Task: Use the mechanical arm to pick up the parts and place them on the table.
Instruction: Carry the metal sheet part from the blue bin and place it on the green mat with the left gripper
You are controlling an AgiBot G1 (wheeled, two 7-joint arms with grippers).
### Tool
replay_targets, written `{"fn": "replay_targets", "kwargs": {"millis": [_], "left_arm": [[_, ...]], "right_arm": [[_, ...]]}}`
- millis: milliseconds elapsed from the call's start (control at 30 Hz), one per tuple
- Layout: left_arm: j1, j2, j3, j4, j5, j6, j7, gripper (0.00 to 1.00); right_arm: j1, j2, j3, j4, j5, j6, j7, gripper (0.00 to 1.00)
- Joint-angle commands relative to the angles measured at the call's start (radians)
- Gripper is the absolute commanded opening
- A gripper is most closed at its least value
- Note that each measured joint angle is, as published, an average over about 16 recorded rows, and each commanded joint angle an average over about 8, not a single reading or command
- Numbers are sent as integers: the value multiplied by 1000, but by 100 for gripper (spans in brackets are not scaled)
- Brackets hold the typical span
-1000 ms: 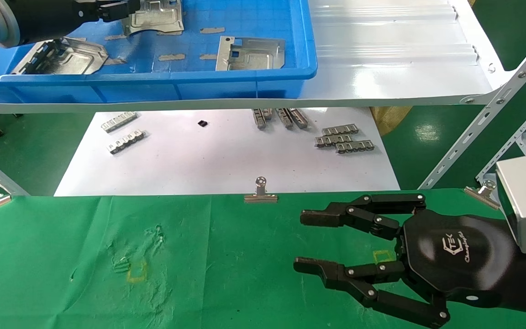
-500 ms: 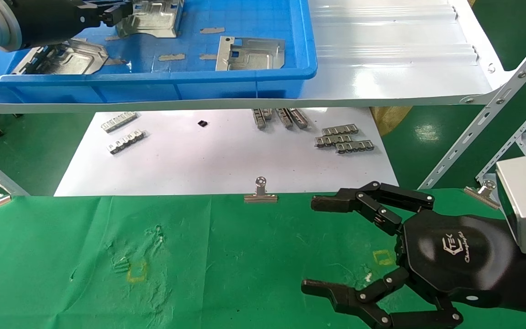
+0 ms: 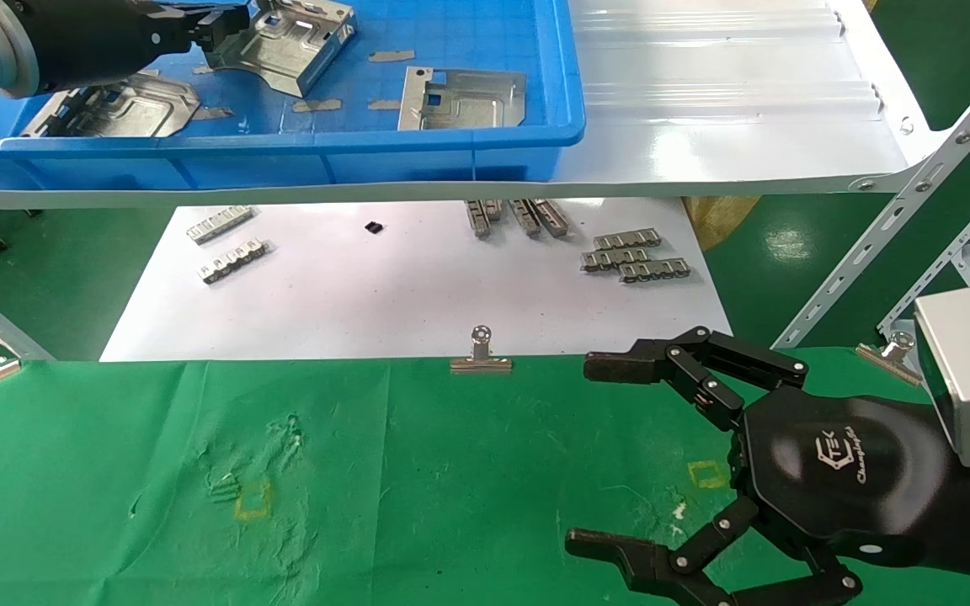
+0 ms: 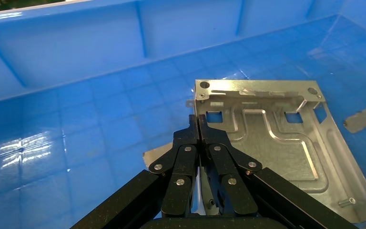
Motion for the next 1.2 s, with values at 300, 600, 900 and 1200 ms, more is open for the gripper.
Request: {"fn": "replay_targets", "kwargs": {"millis": [300, 600, 900, 1200], "left_arm": [[-21, -39, -40, -45, -60, 160, 26, 0], [-27, -92, -42, -91, -74, 501, 83, 0], [37, -134, -13, -214, -110, 754, 152, 0], [232, -325, 180, -664, -302, 758, 161, 0]], "right_arm": [[0, 0, 0, 0, 0, 0, 0, 100], [0, 0, 0, 0, 0, 0, 0, 100], [0, 0, 0, 0, 0, 0, 0, 100], [0, 0, 0, 0, 0, 0, 0, 100]]}}
